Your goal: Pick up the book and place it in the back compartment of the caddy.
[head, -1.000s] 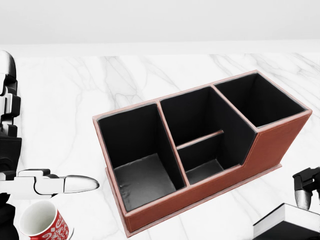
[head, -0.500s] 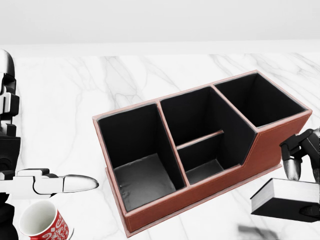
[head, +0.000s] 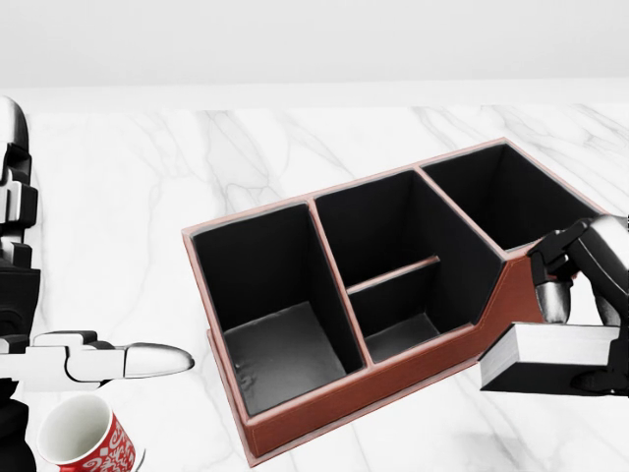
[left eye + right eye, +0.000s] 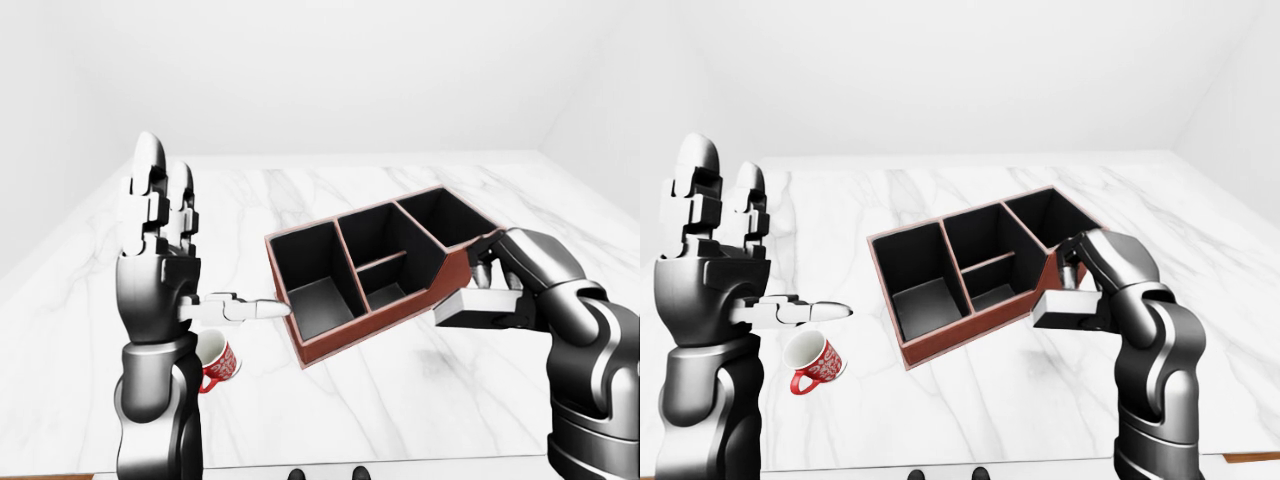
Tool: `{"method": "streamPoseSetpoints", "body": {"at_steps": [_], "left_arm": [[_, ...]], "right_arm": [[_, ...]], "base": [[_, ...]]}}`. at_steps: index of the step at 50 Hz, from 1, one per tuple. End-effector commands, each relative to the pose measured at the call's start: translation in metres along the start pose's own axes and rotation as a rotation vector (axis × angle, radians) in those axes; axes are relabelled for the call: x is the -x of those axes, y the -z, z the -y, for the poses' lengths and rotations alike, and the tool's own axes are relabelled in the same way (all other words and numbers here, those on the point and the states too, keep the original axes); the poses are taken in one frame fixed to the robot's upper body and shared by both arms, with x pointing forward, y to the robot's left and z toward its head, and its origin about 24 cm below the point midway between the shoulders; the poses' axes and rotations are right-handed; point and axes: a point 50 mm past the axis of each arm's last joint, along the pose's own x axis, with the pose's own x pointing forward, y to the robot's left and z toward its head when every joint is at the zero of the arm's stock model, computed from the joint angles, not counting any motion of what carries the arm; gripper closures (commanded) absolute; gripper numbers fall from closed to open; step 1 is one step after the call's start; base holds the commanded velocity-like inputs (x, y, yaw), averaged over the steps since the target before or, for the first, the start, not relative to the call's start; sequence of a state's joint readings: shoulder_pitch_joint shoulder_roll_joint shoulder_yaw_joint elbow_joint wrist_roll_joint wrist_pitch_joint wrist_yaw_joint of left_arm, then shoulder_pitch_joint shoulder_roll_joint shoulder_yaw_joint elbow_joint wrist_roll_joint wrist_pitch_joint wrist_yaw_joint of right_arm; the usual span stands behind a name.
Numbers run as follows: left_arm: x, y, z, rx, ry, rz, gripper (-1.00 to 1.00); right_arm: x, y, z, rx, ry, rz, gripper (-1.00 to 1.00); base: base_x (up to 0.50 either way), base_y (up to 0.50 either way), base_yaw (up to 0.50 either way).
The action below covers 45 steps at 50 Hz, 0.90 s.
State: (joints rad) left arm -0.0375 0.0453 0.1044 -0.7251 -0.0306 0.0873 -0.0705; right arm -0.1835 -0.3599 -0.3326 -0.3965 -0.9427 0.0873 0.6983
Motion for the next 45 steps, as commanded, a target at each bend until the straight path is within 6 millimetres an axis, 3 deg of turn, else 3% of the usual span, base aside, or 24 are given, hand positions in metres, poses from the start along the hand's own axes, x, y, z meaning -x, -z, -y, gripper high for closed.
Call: {"method": "streamPoseSetpoints", "body": {"at_steps": [1, 12, 45], "left_arm": [[0.0, 0.002, 0.0, 0.0, 0.001, -0.008, -1.0], [0.0, 0.001, 0.0, 0.001, 0.001, -0.003, -1.0], [0.0, 0.0, 0.001, 0.0, 0.002, 0.0, -1.0]], "right_arm": [[-0.001, -0.012, 0.012, 0.017, 0.052, 0.042, 1.0], [-0.007, -0.031, 0.019, 0.001, 0.076, 0.132, 1.0], [-0.03, -0.058, 0.015, -0.038, 0.029, 0.237, 1.0]], "base": [[0.0, 0.0, 0.0], [0.0, 0.0, 0.0], [0.0, 0.0, 0.0]]}}
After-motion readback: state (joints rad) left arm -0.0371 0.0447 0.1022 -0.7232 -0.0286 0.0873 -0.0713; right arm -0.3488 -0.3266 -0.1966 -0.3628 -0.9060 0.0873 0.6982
